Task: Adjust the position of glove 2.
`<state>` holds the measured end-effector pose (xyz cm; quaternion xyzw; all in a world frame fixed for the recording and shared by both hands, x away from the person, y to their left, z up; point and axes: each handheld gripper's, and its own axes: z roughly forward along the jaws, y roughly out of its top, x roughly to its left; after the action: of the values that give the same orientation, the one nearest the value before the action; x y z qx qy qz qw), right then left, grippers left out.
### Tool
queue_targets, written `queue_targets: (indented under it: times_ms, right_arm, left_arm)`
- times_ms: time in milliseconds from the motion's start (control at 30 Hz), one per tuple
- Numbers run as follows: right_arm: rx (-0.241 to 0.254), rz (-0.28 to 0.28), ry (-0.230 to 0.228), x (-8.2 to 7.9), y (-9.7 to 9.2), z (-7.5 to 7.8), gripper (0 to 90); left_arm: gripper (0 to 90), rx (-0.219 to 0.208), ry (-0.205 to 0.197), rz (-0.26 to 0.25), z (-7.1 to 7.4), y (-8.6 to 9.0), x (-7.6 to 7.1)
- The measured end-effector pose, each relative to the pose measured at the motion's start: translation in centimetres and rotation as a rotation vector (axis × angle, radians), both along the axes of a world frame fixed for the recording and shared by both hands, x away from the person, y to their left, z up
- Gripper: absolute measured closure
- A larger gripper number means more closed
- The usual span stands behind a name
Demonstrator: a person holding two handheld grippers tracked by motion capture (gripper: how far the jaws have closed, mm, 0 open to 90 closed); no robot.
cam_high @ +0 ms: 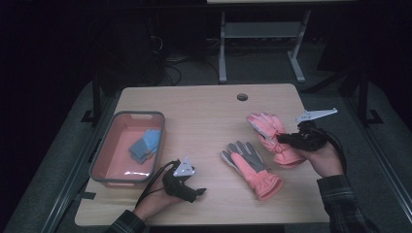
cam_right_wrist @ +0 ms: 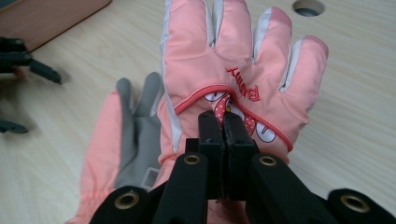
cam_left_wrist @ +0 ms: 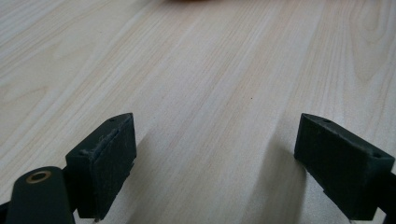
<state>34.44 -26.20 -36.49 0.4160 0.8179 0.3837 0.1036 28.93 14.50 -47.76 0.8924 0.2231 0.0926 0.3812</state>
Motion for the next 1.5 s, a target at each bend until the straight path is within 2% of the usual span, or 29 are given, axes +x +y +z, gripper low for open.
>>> queue_targets:
  times_ms: [167, 200, 433, 767, 900, 1333, 1500]
  right_arm:
    - [0.008, 0.038, -0.002, -0.8, 1.4, 0.3, 88.4]
    - [0.006, 0.061, -0.005, -1.2, 1.9, 0.4, 88.4]
    - [0.014, 0.093, 0.009, -2.3, 3.1, 0.3, 88.3]
    - [-0.004, 0.133, 0.043, -3.7, 4.9, -0.5, 88.2]
    - [-0.018, 0.139, 0.044, -3.8, 5.4, -0.9, 88.2]
    - [-0.053, 0.157, 0.096, -3.5, 6.7, -2.9, 88.2]
    - [-0.113, 0.152, 0.100, -3.4, 7.5, -3.9, 88.2]
  left_arm:
    - [12.2, -0.001, 0.001, 0.000, 0.0, 0.0, 0.0]
    - [12.2, -0.003, 0.002, 0.002, 0.0, 0.0, 0.0]
    - [12.2, 0.002, 0.001, 0.000, 0.0, 0.0, 0.0]
    - [12.2, 0.002, 0.002, 0.000, 0.0, 0.0, 0.0]
    - [12.2, 0.002, 0.001, 0.000, 0.0, 0.0, 0.0]
    - [12.2, -0.001, -0.002, 0.001, 0.0, 0.0, 0.0]
    - [12.2, -0.005, -0.001, 0.004, 0.0, 0.0, 0.0]
